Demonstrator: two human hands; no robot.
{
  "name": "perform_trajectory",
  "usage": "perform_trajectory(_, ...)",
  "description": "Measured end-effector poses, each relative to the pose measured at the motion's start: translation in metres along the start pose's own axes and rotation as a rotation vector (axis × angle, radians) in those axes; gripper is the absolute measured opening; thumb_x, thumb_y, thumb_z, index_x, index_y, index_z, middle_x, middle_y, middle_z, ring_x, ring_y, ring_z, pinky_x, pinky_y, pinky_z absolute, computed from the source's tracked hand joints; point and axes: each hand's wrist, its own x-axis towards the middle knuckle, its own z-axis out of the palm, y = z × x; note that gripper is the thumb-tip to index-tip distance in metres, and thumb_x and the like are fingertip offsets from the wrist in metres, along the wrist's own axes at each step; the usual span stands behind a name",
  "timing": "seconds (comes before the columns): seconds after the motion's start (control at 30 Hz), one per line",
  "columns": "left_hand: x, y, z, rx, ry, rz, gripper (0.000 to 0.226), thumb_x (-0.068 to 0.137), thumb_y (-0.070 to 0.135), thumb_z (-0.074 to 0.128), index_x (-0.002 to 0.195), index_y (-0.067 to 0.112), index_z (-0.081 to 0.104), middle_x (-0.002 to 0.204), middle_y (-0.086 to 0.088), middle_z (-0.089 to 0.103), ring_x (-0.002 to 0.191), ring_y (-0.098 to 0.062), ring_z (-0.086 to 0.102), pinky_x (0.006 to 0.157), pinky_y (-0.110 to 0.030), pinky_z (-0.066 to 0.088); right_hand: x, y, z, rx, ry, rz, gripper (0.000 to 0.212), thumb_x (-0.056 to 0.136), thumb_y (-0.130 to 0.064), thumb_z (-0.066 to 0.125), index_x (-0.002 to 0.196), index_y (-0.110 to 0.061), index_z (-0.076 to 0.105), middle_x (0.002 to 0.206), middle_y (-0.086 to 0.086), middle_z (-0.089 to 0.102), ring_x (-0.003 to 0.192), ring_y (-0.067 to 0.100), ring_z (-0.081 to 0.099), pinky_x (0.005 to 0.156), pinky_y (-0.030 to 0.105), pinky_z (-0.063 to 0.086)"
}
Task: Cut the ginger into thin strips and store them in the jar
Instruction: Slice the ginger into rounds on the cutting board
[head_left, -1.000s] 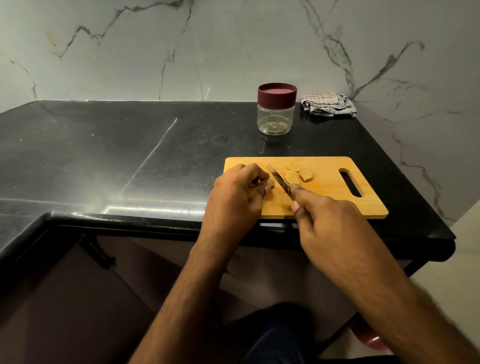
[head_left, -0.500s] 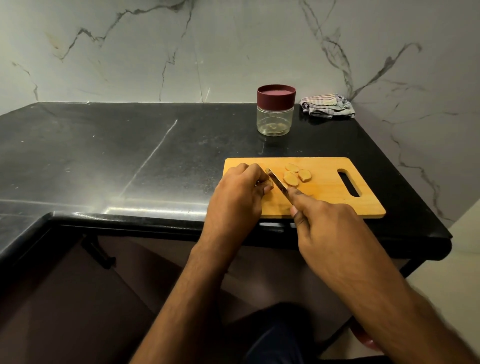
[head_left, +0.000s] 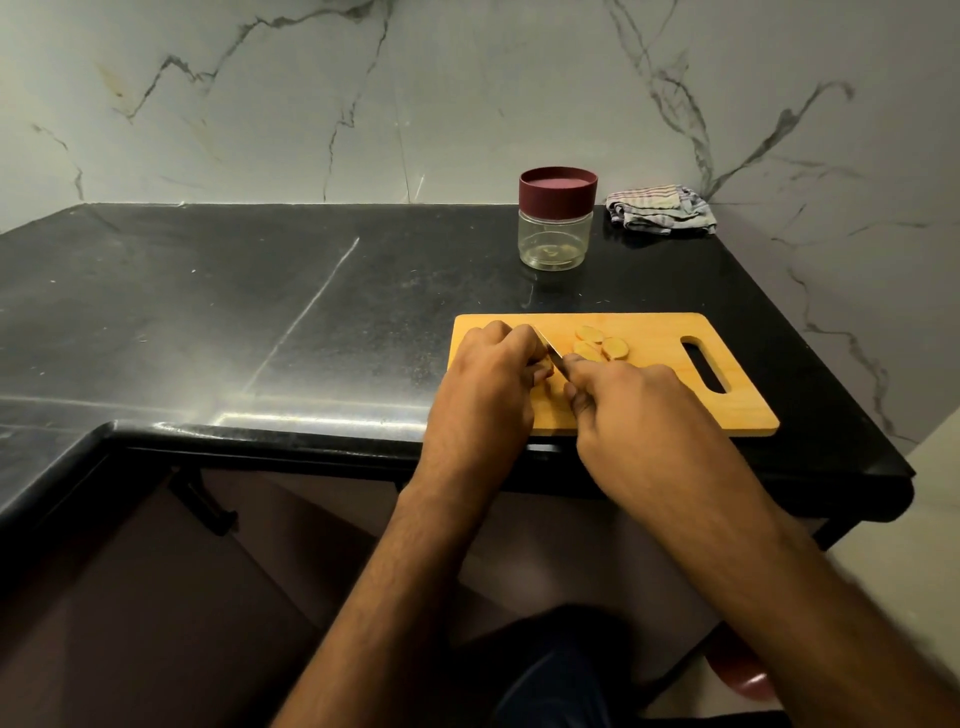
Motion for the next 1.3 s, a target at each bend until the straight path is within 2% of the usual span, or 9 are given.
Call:
perform_trajectory(0.1,-0.002,-0.001,0.001,-0.009,0.017,-0.013,0.009,0.092,0.001,0.063,0.097,0.008,0.067,0.097,-0.004,0.061,0.091,-0.018,0.057,0.074,-0.039,0.053,0.003,-0.001,0.003,0.038,-0.001,0.000,0.037,0.100,-0.021,0.045,0.134,-0.035,0.049,0.089,-0.006,0.047,0.083,0.010,0.047,0.067,0.023,0.041)
perform_trajectory(0.17,-0.001,-0.001,0.000,-0.032,0.011,-0.044,0.005,0.093,0.006,0.064,0.095,0.011,0.066,0.096,-0.002,0.063,0.092,-0.017,0.060,0.076,-0.041,0.055,-0.001,0.003,0.002,0.064,0.052,-0.009,0.033,0.102,-0.028,0.041,0.133,-0.034,0.050,0.086,-0.007,0.046,0.082,0.009,0.048,0.065,0.023,0.040)
perform_trajectory(0.27,-0.001,-0.002,-0.001,-0.019,-0.004,-0.045,0.006,0.095,0.013,0.065,0.101,0.014,0.067,0.100,0.000,0.063,0.095,-0.017,0.061,0.078,-0.041,0.056,-0.009,0.008,-0.001,0.076,0.156,-0.051,0.037,0.102,-0.033,0.037,0.139,-0.034,0.043,0.092,-0.006,0.055,0.082,0.007,0.047,0.061,0.022,0.038)
perform_trajectory(0.33,-0.003,-0.002,-0.001,-0.004,0.002,-0.031,0.011,0.095,0.016,0.066,0.106,0.016,0.067,0.101,0.002,0.063,0.095,-0.015,0.060,0.078,-0.039,0.056,-0.013,0.011,-0.002,0.084,0.152,-0.059,0.041,0.102,-0.033,0.036,0.143,-0.034,0.038,0.099,-0.006,0.059,0.083,0.007,0.048,0.059,0.021,0.038)
perform_trajectory(0.47,-0.003,-0.002,-0.001,0.021,-0.018,-0.044,0.015,0.096,0.025,0.065,0.110,0.020,0.065,0.103,0.004,0.061,0.096,-0.012,0.058,0.078,-0.033,0.054,-0.019,0.019,0.001,0.104,0.125,-0.046,0.041,0.102,-0.033,0.037,0.143,-0.034,0.037,0.087,-0.010,0.052,0.077,0.007,0.051,0.052,0.014,0.033)
perform_trajectory(0.6,-0.004,-0.002,-0.001,0.027,0.005,-0.024,0.013,0.095,0.021,0.066,0.108,0.016,0.066,0.099,0.006,0.061,0.094,-0.012,0.056,0.076,-0.031,0.052,-0.025,0.018,0.006,0.139,0.095,-0.065,0.039,0.101,-0.034,0.037,0.141,-0.036,0.040,0.084,-0.013,0.051,0.068,0.004,0.048,0.050,0.013,0.031)
perform_trajectory(0.8,-0.005,-0.002,0.001,0.025,0.039,0.008,0.009,0.094,0.015,0.066,0.102,0.011,0.066,0.098,0.001,0.063,0.091,-0.016,0.058,0.074,-0.039,0.053,-0.029,0.017,0.005,0.160,0.123,-0.082,0.042,0.102,-0.037,0.033,0.144,-0.036,0.035,0.076,-0.013,0.050,0.061,0.004,0.047,0.045,0.013,0.026)
perform_trajectory(1.2,-0.003,-0.001,0.004,-0.009,0.043,-0.001,0.004,0.094,0.010,0.065,0.097,0.009,0.067,0.096,-0.001,0.063,0.089,-0.017,0.060,0.073,-0.043,0.053,-0.023,0.014,0.004,0.093,0.092,-0.063,0.042,0.101,-0.028,0.042,0.142,-0.034,0.038,0.083,-0.009,0.049,0.065,0.005,0.043,0.047,0.014,0.028)
perform_trajectory(1.3,-0.001,-0.001,0.003,-0.027,0.027,-0.019,0.002,0.093,0.010,0.065,0.093,0.011,0.066,0.093,0.000,0.062,0.086,-0.018,0.059,0.072,-0.045,0.053,-0.016,0.013,0.002,0.080,0.053,-0.037,0.043,0.100,-0.025,0.045,0.142,-0.032,0.038,0.088,-0.007,0.050,0.075,0.008,0.047,0.051,0.016,0.034)
